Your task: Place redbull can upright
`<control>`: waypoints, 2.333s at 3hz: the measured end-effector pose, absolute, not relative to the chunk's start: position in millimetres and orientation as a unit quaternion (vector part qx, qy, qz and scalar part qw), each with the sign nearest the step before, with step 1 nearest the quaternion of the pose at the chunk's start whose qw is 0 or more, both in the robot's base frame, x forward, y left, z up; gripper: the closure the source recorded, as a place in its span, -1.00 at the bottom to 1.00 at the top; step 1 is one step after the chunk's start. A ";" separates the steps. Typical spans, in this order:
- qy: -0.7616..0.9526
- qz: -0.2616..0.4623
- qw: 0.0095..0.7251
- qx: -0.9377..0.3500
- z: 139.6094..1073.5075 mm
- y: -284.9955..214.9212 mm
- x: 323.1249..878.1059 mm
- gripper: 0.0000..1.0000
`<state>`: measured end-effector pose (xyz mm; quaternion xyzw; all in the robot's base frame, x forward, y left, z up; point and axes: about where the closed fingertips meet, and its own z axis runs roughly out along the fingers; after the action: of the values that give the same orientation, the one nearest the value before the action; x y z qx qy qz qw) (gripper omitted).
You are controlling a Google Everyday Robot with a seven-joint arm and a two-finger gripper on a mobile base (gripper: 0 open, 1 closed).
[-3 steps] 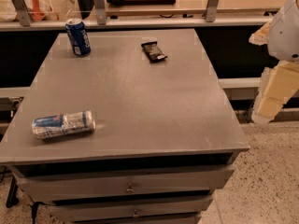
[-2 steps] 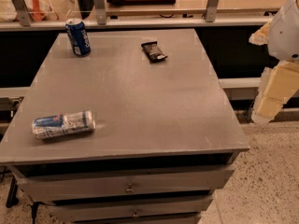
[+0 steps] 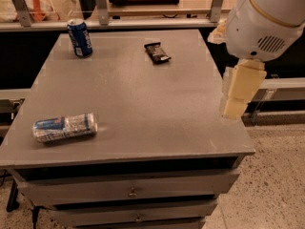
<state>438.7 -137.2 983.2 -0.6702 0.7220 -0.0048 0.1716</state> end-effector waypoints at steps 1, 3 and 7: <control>0.683 0.018 0.166 -0.711 974.1 -82.5 437.1 -1.00; 0.653 0.064 0.183 -0.732 961.7 -19.2 438.9 -1.00; 0.681 0.081 0.136 -0.715 893.8 113.7 470.2 -1.00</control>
Offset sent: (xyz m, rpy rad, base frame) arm 0.0035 0.1816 -0.0412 0.1779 0.1109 0.2906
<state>470.2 113.7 893.8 -0.7153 0.6807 0.0811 0.1359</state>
